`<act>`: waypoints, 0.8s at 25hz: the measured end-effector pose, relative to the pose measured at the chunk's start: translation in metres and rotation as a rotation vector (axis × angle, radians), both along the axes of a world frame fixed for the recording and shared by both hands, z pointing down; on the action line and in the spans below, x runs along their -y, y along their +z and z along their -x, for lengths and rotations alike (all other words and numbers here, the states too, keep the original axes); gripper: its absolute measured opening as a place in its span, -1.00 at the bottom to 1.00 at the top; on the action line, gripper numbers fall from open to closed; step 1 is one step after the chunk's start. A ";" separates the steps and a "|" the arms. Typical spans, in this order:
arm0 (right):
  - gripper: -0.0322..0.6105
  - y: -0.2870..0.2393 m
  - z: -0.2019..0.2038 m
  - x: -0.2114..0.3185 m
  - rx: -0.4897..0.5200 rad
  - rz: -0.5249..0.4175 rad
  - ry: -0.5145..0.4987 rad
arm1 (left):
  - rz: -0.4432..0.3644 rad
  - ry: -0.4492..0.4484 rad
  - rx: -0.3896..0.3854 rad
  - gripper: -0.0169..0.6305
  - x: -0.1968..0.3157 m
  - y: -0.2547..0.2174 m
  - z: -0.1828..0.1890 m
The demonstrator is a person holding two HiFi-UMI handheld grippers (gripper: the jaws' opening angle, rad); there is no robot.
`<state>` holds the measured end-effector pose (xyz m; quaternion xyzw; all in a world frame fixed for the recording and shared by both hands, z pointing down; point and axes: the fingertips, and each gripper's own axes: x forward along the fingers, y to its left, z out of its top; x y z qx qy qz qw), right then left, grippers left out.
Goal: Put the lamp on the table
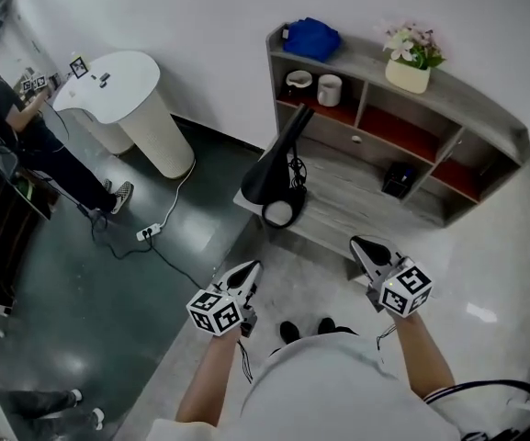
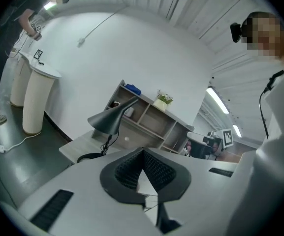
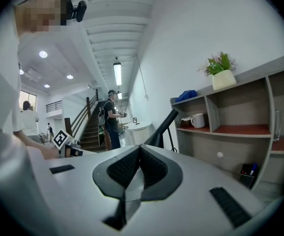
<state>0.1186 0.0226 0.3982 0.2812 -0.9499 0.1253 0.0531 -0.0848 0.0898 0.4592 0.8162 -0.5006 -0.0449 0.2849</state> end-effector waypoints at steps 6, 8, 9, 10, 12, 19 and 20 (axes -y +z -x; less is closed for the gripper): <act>-0.85 0.003 -0.002 -0.003 -0.022 -0.010 -0.060 | -0.016 0.004 -0.012 -0.91 0.004 -0.008 -0.020; -0.85 0.003 -0.002 -0.004 -0.029 -0.019 -0.078 | -0.029 0.006 -0.011 -0.91 0.006 -0.013 -0.026; -0.85 0.002 -0.001 -0.004 -0.034 -0.023 -0.086 | -0.034 0.006 -0.009 -0.91 0.007 -0.015 -0.027; -0.85 0.001 -0.001 -0.004 -0.037 -0.026 -0.093 | -0.037 0.005 -0.009 -0.91 0.008 -0.016 -0.029; -0.84 -0.003 -0.001 -0.003 -0.038 -0.032 -0.105 | -0.041 0.004 -0.012 -0.91 0.011 -0.019 -0.033; -0.84 -0.001 -0.014 0.005 -0.042 -0.032 -0.111 | -0.049 0.009 -0.002 -0.91 0.018 -0.023 -0.046; -0.84 -0.002 -0.016 0.005 -0.040 -0.033 -0.111 | -0.049 0.010 -0.001 -0.91 0.019 -0.024 -0.048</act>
